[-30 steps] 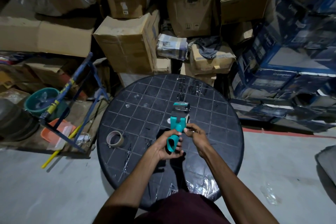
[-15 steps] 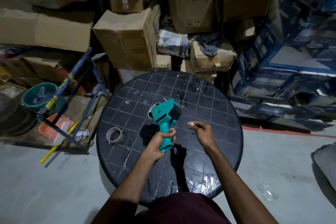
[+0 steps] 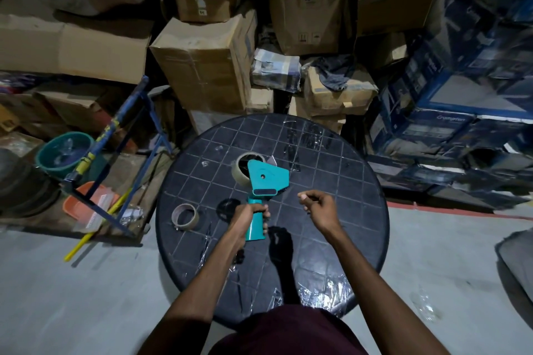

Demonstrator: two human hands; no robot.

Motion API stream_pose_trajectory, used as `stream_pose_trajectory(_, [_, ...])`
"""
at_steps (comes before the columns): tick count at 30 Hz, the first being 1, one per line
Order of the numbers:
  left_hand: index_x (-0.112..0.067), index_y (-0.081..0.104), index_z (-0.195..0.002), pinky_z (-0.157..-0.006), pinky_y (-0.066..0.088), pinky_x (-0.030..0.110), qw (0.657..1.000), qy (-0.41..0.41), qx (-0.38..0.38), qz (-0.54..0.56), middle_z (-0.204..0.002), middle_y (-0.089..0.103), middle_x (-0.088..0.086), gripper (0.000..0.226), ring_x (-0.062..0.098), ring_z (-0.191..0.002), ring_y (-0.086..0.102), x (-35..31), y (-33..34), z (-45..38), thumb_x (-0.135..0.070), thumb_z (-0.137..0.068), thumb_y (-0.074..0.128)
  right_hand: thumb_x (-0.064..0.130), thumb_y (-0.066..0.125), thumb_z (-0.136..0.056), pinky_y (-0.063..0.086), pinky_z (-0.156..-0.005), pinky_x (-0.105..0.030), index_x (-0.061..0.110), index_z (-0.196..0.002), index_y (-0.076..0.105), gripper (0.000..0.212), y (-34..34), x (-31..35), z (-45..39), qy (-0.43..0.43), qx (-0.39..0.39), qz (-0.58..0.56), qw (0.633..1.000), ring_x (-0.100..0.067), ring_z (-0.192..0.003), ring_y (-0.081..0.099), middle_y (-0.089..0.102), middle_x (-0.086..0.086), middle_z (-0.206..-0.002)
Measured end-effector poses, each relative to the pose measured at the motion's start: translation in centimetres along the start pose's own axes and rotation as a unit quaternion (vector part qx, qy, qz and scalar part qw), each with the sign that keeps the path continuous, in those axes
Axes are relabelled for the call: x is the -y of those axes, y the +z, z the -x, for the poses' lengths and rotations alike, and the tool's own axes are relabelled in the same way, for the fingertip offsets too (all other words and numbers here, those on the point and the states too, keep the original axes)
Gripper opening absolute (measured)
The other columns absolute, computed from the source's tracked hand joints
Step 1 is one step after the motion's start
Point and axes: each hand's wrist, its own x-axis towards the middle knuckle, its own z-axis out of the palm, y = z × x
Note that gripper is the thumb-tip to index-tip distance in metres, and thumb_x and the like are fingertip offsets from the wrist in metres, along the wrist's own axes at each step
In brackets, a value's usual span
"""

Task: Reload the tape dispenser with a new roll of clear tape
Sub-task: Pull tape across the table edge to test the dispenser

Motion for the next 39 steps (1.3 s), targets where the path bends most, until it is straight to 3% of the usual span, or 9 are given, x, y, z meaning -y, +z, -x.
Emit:
stream_pose_trajectory(3, [-0.004, 0.058, -0.088, -0.057, 0.060, 0.031, 0.992, -0.053, 0.061, 0.097, -0.091, 0.072, 0.019, 0.008, 0.024, -0.062, 0.067, 0.0, -0.4, 0.0, 0.000, -0.090, 0.051, 0.011, 0.066, -0.098, 0.048, -0.071, -0.020, 0.015, -0.095, 0.075, 0.010, 0.1, -0.2, 0.1, 0.001, 0.000, 0.011, 1.000, -0.006, -0.076, 0.063, 0.074, 0.000, -0.089])
stream_pose_trajectory(6, [-0.005, 0.057, -0.088, -0.053, 0.058, 0.028, 0.989, -0.065, 0.079, 0.109, -0.080, 0.070, 0.014, 0.011, 0.020, -0.057, 0.064, -0.1, -1.2, 0.2, 0.002, -0.088, 0.049, 0.012, 0.066, -0.098, 0.048, -0.069, -0.020, 0.014, -0.094, 0.075, 0.010, -0.1, -0.5, 0.0, 0.010, -0.004, 0.016, 1.000, -0.010, -0.079, 0.064, 0.074, 0.000, -0.089])
stream_pose_trajectory(11, [-0.003, 0.062, -0.099, -0.046, 0.046, 0.024, 0.999, -0.033, 0.001, 0.010, -0.065, 0.061, 0.010, 0.022, 0.016, -0.047, 0.053, 0.1, -1.5, 0.0, 0.005, -0.083, 0.050, 0.012, 0.065, -0.099, 0.043, -0.053, -0.010, 0.009, -0.097, 0.074, 0.010, -0.4, -0.5, 0.0, 0.022, -0.009, 0.027, 0.999, -0.004, -0.067, 0.060, 0.072, 0.001, -0.084])
stream_pose_trajectory(17, [-0.009, 0.062, -0.076, -0.051, 0.045, 0.024, 0.982, 0.048, -0.089, -0.158, -0.069, 0.071, 0.012, 0.018, 0.018, -0.051, 0.062, -0.2, -1.3, -0.7, 0.006, -0.084, 0.056, 0.011, 0.064, -0.099, 0.042, -0.050, -0.010, 0.009, -0.096, 0.075, 0.012, 0.3, -1.4, 0.1, 0.035, -0.004, 0.057, 0.998, -0.009, -0.069, 0.060, 0.072, -0.002, -0.084])
stream_pose_trajectory(23, [-0.004, 0.055, -0.073, -0.045, 0.039, 0.023, 0.987, 0.044, -0.069, -0.136, -0.063, 0.064, 0.017, 0.015, 0.019, -0.040, 0.045, -1.9, -1.3, -0.3, 0.009, -0.078, 0.052, 0.007, 0.063, -0.099, 0.042, -0.049, -0.010, 0.007, -0.091, 0.074, 0.013, 1.7, -1.6, 0.9, 0.053, 0.015, 0.055, 0.997, -0.013, -0.066, 0.057, 0.070, -0.005, -0.082])
stream_pose_trajectory(26, [-0.006, 0.056, -0.071, -0.046, 0.036, 0.023, 0.989, 0.021, -0.036, -0.142, -0.054, 0.049, 0.010, 0.014, 0.019, -0.038, 0.039, -2.4, -1.7, -0.1, 0.007, -0.075, 0.053, 0.012, 0.059, -0.102, 0.042, -0.046, -0.017, 0.001, -0.096, 0.074, 0.020, 2.7, -1.7, 1.3, 0.108, 0.032, 0.045, 0.993, -0.016, -0.065, 0.057, 0.070, -0.009, -0.088])
stream_pose_trajectory(30, [-0.006, 0.059, -0.075, -0.046, 0.035, 0.023, 0.988, 0.005, 0.009, -0.155, -0.053, 0.040, 0.005, 0.013, 0.018, -0.040, 0.036, -2.6, -2.0, 0.1, 0.005, -0.074, 0.053, 0.039, 0.050, -0.106, 0.048, -0.051, -0.028, 0.004, -0.101, 0.072, 0.042, 3.5, -1.0, 1.6, 0.210, 0.070, 0.017, 0.975, -0.026, -0.067, 0.065, 0.071, -0.013, -0.092])
stream_pose_trajectory(35, [-0.007, 0.062, -0.073, -0.047, 0.036, 0.025, 0.974, -0.004, 0.052, -0.222, -0.051, 0.042, 0.004, 0.013, 0.019, -0.042, 0.038, -2.3, -1.8, 0.7, 0.003, -0.071, 0.054, 0.066, 0.042, -0.100, 0.046, -0.052, -0.024, 0.003, -0.095, 0.070, 0.069, 4.0, 0.9, 0.7, 0.366, 0.075, -0.070, 0.925, -0.024, -0.059, 0.061, 0.069, -0.012, -0.081])
stream_pose_trajectory(39, [-0.009, 0.057, -0.071, -0.048, 0.035, 0.026, 0.963, -0.008, 0.086, -0.256, -0.051, 0.042, 0.004, 0.015, 0.018, -0.043, 0.037, -1.4, -1.2, 1.2, 0.005, -0.073, 0.052, 0.032, 0.049, -0.101, 0.035, -0.043, -0.020, 0.010, -0.086, 0.066, 0.032, 3.3, -0.7, 0.5, 0.390, 0.068, -0.077, 0.915, -0.014, -0.047, 0.050, 0.064, -0.003, -0.070])
